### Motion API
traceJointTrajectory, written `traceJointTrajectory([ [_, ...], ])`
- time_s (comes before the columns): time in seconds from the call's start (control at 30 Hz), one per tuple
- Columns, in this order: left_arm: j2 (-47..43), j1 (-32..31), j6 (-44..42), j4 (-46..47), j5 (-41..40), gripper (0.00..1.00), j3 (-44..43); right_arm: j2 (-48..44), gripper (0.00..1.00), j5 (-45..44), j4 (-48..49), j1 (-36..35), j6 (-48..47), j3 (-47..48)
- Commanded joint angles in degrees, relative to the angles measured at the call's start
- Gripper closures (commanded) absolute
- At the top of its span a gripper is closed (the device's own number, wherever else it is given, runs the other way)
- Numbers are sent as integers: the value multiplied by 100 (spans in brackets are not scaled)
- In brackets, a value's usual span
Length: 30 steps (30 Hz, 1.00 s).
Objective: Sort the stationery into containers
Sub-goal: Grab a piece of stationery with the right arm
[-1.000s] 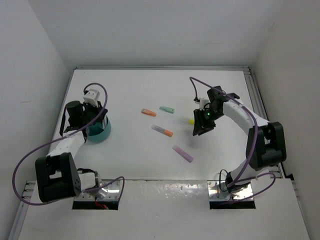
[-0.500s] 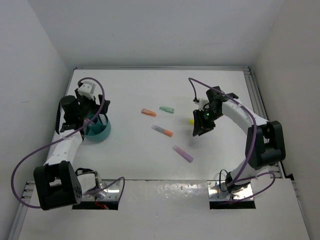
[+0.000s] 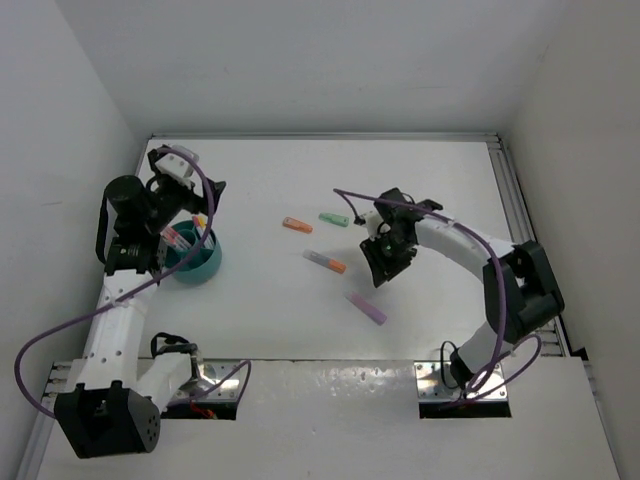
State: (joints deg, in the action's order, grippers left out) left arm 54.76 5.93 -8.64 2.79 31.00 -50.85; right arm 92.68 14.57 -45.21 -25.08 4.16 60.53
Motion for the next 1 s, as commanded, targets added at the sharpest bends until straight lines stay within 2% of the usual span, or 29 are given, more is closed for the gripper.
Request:
traceJointTrajectory([
  [0.0,-316,-101,-182,-586,-112,11,13,74,59,-673,213,-496,-162,-182],
  [0.33,-572,-171,-85,-1008,-173,7,40,504,56,-1246,636,-1183,163,-332],
  [0.53,-739,-198,-94,-1017,-156,6,102,864,56,-1229,724,-1561,331,-226],
  [0.83,-827,-242,-181,-1043,-51,6,181,1348,58,-1079,698,-1702,418,-112],
  [0.9,-879,-242,-269,-1061,37,7,224,1427,65,-1053,698,-1693,471,-86],
  [0.93,-906,-251,-443,-1078,264,8,259,1463,72,-1026,680,-1702,489,-33],
  [0.97,-923,-259,-541,-1122,396,9,286,1472,93,-930,654,-1702,498,19],
])
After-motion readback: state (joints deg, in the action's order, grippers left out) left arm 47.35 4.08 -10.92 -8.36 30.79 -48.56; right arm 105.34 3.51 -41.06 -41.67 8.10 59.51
